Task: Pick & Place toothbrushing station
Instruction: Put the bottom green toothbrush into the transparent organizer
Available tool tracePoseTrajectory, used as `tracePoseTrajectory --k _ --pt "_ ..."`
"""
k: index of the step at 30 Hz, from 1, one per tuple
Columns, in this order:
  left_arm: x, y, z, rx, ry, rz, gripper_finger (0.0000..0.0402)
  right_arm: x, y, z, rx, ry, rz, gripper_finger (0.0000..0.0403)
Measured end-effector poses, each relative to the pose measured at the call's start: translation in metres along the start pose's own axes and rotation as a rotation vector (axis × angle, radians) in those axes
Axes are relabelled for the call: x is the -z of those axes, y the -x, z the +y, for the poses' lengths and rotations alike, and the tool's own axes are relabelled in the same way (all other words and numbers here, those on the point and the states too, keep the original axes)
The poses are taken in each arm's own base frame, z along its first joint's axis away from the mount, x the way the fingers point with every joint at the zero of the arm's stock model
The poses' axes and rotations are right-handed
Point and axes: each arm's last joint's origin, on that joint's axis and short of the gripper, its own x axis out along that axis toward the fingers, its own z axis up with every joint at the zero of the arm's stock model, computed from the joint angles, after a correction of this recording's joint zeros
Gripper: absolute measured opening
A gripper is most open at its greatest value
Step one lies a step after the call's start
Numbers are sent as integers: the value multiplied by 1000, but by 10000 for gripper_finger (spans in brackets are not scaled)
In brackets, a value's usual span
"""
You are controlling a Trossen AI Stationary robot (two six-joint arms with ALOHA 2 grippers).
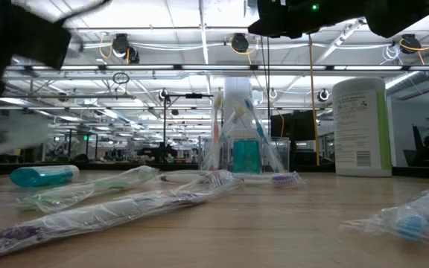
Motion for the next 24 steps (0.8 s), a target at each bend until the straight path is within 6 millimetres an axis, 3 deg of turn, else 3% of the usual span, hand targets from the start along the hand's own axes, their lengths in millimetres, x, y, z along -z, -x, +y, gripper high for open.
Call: tracePoseTrajectory --k 6,12,16,20,24 --pt "-28 43 -25 69 -260 -283 20 2 0 1 -7 -80 13 130" --pt "-60 77 -37 -73 -471 -624 4 8 0 5 -32 -99 63 130" --pt "-91 89 -32 -231 -402 -841 15 13 1 7 -46 -120 95 130" --pt "-122 98 -24 -333 -217 -1024 7 16 1 8 -52 -153 123 130" --pt "-149 105 -13 -449 -127 -1129 6 22 2 11 -67 -147 170 130"
